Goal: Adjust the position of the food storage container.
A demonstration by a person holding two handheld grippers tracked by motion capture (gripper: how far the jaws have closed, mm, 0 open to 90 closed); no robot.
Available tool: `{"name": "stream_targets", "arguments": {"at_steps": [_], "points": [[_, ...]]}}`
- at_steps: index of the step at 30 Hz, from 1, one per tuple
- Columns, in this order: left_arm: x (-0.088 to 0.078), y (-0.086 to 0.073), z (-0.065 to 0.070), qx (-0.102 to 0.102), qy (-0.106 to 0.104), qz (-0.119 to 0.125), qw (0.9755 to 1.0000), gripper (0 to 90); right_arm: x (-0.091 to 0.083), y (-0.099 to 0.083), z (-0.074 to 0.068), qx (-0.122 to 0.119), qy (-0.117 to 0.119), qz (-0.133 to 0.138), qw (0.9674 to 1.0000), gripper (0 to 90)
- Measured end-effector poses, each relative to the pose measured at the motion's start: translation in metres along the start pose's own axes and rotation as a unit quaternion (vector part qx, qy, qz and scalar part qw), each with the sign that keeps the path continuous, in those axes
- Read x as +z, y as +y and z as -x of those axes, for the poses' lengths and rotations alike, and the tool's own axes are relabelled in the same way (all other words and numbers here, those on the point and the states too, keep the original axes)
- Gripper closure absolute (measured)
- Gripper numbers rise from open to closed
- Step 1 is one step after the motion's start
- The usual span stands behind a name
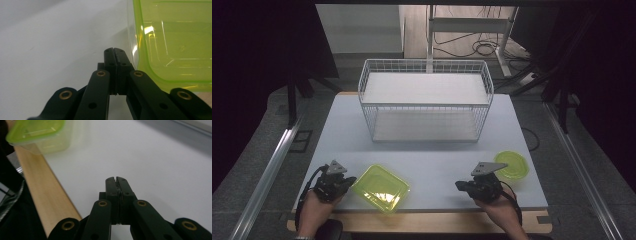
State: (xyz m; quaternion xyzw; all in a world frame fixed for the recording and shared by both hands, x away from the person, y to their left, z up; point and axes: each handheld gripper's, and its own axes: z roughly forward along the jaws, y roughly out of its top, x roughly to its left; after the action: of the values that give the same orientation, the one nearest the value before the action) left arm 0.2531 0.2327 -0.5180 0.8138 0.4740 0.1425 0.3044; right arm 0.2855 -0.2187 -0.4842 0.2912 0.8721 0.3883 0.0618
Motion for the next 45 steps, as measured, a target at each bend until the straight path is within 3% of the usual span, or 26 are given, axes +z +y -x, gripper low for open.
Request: {"name": "stream_targets", "arguments": {"at_steps": [11, 18, 28, 34, 40, 45], "points": [[0.017, 0.017, 0.036, 0.040, -0.034, -0.022, 0.9984, 89.7, 0.022, 0.002, -0.032, -0.019, 0.064, -0.028, 0.9974, 87.5], [0.027, 0.025, 0.052, 0.060, -0.054, -0.027, 0.9964, 89.7, 0.033, 0.002, -0.043, -0.033, 0.077, -0.045, 0.9954, 87.3], [0.038, 0.035, 0.068, 0.069, -0.082, -0.023, 0.9940, 89.7, 0.033, 0.001, -0.034, -0.021, 0.063, -0.050, 0.9965, 87.0], [0.045, 0.040, 0.079, 0.068, -0.097, -0.023, 0.9927, 89.7, 0.030, 0.002, -0.017, -0.004, 0.034, -0.048, 0.9983, 87.1], [0.049, 0.045, 0.086, 0.068, -0.112, -0.014, 0.9913, 89.7, 0.034, 0.010, -0.004, 0.005, 0.019, -0.040, 0.9990, 87.2], [0.054, 0.047, 0.095, 0.075, -0.111, -0.013, 0.9909, 89.7, 0.038, 0.014, 0.006, 0.011, 0.003, -0.041, 0.9991, 87.2]]}}
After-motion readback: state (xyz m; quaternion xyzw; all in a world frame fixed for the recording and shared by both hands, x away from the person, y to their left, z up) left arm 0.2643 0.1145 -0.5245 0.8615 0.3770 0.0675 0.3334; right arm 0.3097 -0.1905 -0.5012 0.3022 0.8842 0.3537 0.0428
